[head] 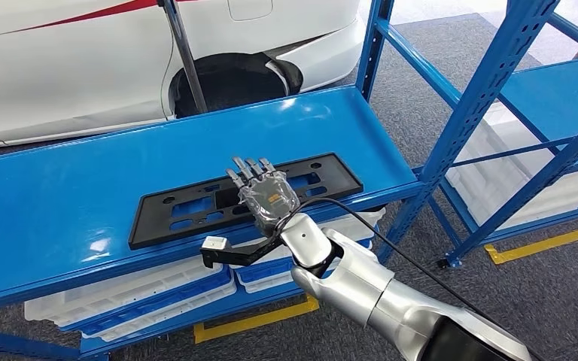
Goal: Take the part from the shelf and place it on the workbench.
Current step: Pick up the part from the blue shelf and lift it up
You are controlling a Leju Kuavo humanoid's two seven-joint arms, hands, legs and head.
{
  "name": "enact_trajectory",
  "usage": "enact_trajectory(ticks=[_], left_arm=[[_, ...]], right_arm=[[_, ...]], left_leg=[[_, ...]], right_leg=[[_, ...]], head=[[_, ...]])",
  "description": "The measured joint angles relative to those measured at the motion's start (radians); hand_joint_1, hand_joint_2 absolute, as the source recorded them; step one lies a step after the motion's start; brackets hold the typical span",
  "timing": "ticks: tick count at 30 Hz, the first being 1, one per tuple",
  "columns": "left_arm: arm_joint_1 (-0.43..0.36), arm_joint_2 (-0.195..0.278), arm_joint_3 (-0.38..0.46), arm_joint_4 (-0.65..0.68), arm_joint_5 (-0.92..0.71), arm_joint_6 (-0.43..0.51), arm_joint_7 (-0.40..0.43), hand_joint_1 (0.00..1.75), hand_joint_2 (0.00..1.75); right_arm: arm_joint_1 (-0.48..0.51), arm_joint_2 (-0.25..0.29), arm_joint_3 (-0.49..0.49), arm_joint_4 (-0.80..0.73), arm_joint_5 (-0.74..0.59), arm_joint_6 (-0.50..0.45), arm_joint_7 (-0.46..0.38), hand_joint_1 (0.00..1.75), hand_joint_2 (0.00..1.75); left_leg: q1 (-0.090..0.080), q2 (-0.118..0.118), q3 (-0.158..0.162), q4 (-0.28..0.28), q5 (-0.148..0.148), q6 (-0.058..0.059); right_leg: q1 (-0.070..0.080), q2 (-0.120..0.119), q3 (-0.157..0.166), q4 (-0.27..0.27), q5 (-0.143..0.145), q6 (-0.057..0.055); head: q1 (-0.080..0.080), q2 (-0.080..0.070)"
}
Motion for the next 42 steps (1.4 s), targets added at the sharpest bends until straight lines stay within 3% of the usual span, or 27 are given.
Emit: enact_trajectory(ticks=[42], left_arm=[[0.001, -0.001, 0.0, 0.0, 0.013, -0.013, -0.01, 0.0, 0.0]], right_arm=[[0.0, 0.0, 0.012, 0.0, -0.084, 0.081, -0.024, 0.0, 1.75]], left_leg=[[0.0, 0.0, 0.0, 0.0, 0.0, 0.0]], right_leg=[[0.0, 0.0, 0.0, 0.0, 0.0, 0.0]], head=[[0.0, 0.0]])
